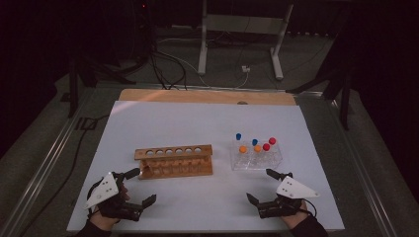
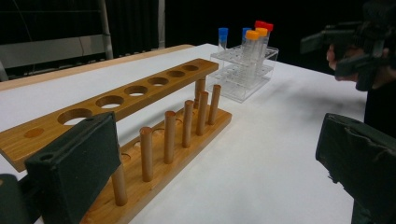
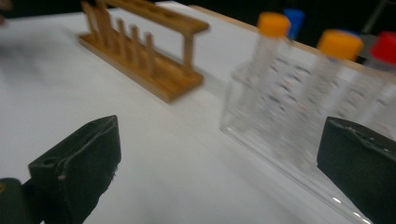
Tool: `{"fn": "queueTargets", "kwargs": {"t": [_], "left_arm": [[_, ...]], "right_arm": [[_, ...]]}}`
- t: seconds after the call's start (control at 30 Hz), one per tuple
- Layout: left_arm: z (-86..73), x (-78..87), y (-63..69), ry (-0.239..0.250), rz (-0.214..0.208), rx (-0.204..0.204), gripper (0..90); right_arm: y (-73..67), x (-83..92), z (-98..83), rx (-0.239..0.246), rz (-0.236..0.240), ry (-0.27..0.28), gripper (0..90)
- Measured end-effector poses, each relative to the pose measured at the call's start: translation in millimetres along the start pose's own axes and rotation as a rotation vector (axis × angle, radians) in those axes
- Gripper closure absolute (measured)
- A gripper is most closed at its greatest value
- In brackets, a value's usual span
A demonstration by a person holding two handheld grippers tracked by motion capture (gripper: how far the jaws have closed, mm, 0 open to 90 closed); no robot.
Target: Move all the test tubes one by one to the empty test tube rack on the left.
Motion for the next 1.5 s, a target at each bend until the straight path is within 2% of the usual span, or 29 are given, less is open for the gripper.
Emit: {"fn": "queueTargets", "kwargs": {"t": [0.07,0.1,0.17,0.2,0.23,0.3,0.33,0.4,0.53,0.57,0.63,0.67,0.73,0.8,0.83,1.0,1.03,1.07,1.13,1.27,1.3,1.4,1.5], "left_arm": [[0.0,-0.3,0.1,0.000,0.000,0.001,0.6],[-0.1,-0.1,0.4,-0.001,-0.002,0.001,0.6],[0.1,0.4,0.3,0.001,0.000,0.000,0.6],[0.2,0.6,-0.2,0.003,0.000,0.001,0.6],[0.2,0.7,-0.7,0.004,0.002,0.003,0.6],[0.4,0.8,-1.4,0.004,0.002,0.006,0.6],[0.5,0.9,-1.5,0.005,0.002,0.007,0.6],[0.5,0.9,-1.0,0.005,0.000,0.005,0.6],[0.5,0.9,-1.0,0.005,-0.001,0.007,0.6],[0.5,1.0,-1.2,0.005,0.000,0.008,0.6],[0.6,1.1,-1.4,0.006,0.000,0.008,0.6],[0.6,1.0,-1.5,0.005,0.000,0.008,0.6],[0.6,0.8,-1.4,0.005,0.000,0.009,0.6],[0.4,0.8,-1.3,0.004,-0.001,0.009,0.6],[0.5,0.8,-1.3,0.005,0.000,0.009,0.6],[0.4,0.8,-1.7,0.004,0.000,0.012,0.6],[0.4,0.8,-1.6,0.004,0.000,0.012,0.6],[0.4,0.8,-1.5,0.004,-0.001,0.012,0.6],[0.4,0.7,-1.5,0.004,-0.001,0.012,0.6],[0.6,0.9,-1.8,0.005,0.000,0.015,0.6],[0.8,0.9,-1.6,0.007,0.000,0.017,0.6],[0.7,1.0,-1.5,0.007,0.000,0.015,0.6],[0.8,1.0,-1.6,0.007,0.000,0.016,0.6]], "right_arm": [[-3.6,0.6,11.8,-0.001,0.020,0.021,0.0],[-3.6,0.6,11.8,-0.001,0.020,0.021,0.0],[-3.6,1.6,26.7,0.029,0.014,0.022,0.0],[-3.6,1.6,26.7,0.029,0.014,0.022,0.0],[1.5,2.9,37.3,0.029,0.004,0.036,0.0],[7.4,5.2,48.4,0.021,-0.001,0.061,0.0],[7.4,5.2,48.4,0.021,-0.001,0.061,0.0],[17.0,8.5,61.5,0.019,-0.018,0.086,0.0],[27.7,10.7,68.4,0.002,-0.026,0.100,0.0],[36.6,12.0,70.5,-0.016,-0.039,0.109,0.0],[41.6,12.8,71.2,-0.025,-0.046,0.113,0.0],[51.8,14.7,72.3,-0.033,-0.065,0.122,0.0],[56.7,15.5,72.4,-0.039,-0.073,0.124,0.0],[67.3,17.4,71.6,-0.049,-0.095,0.123,0.0],[78.5,20.3,70.7,-0.061,-0.123,0.125,0.0],[103.1,28.0,66.5,-0.081,-0.194,0.126,0.0],[103.1,28.0,66.5,-0.081,-0.194,0.126,0.0],[110.9,29.4,63.0,-0.092,-0.210,0.119,0.0],[117.7,30.2,58.9,-0.106,-0.230,0.114,5.6],[126.7,29.3,50.3,-0.129,-0.254,0.101,7.2],[131.8,28.3,43.4,-0.133,-0.271,0.085,12.8],[135.3,26.8,36.2,-0.148,-0.278,0.074,15.3],[137.3,23.2,25.1,-0.160,-0.268,0.053,24.9]]}}
Point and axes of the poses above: each handheld gripper's, and its own axes: x roughly backward along the jaws, z roughly out of its top, y roughly to its right, the point moved 10 cm from there along -x, roughly forward along the jaws, and after that the axes turned 10 degrees about z, right-handed, at the moved point
